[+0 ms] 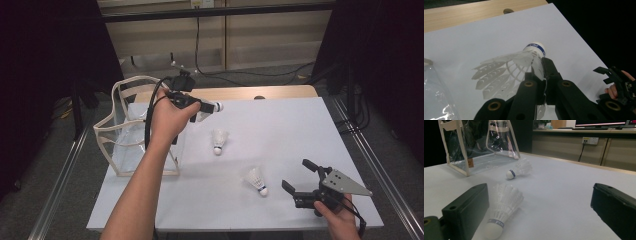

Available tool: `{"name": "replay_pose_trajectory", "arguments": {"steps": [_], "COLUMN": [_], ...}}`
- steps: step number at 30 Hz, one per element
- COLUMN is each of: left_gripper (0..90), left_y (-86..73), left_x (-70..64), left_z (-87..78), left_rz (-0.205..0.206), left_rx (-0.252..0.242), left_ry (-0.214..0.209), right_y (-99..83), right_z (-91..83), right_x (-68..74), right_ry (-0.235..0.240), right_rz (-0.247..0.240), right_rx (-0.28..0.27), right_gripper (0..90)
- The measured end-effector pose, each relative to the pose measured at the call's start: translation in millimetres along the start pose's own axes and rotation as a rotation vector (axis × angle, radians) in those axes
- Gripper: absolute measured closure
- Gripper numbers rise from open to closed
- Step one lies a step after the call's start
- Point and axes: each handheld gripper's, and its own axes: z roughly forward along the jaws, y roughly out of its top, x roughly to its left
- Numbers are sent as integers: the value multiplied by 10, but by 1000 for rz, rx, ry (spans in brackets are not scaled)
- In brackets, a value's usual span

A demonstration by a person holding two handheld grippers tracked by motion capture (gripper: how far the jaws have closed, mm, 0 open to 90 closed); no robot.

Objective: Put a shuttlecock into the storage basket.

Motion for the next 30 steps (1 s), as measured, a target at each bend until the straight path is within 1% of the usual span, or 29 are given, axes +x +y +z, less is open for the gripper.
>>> {"name": "replay_pose_trajectory", "arguments": {"steps": [8, 14, 19, 21, 30], "left_gripper": [897, 897, 899, 899, 899], "left_y": [59, 107, 132, 140, 202], "left_x": [34, 51, 88, 100, 146], "left_z": [-29, -65, -69, -73, -154], "left_rz": [-16, -17, -29, -38, -32], "left_rx": [-8, -11, -11, -19, -24], "left_ry": [-1, 16, 18, 21, 37], "right_y": [-4, -8, -8, -10, -9], "right_z": [5, 11, 15, 13, 16], "right_x": [-9, -21, -22, -26, -27], "right_ry": [-1, -2, -2, -3, -2], "right_rz": [1, 6, 6, 5, 2], "right_rx": [2, 0, 2, 4, 3], "right_gripper": [14, 14, 14, 14, 14]}}
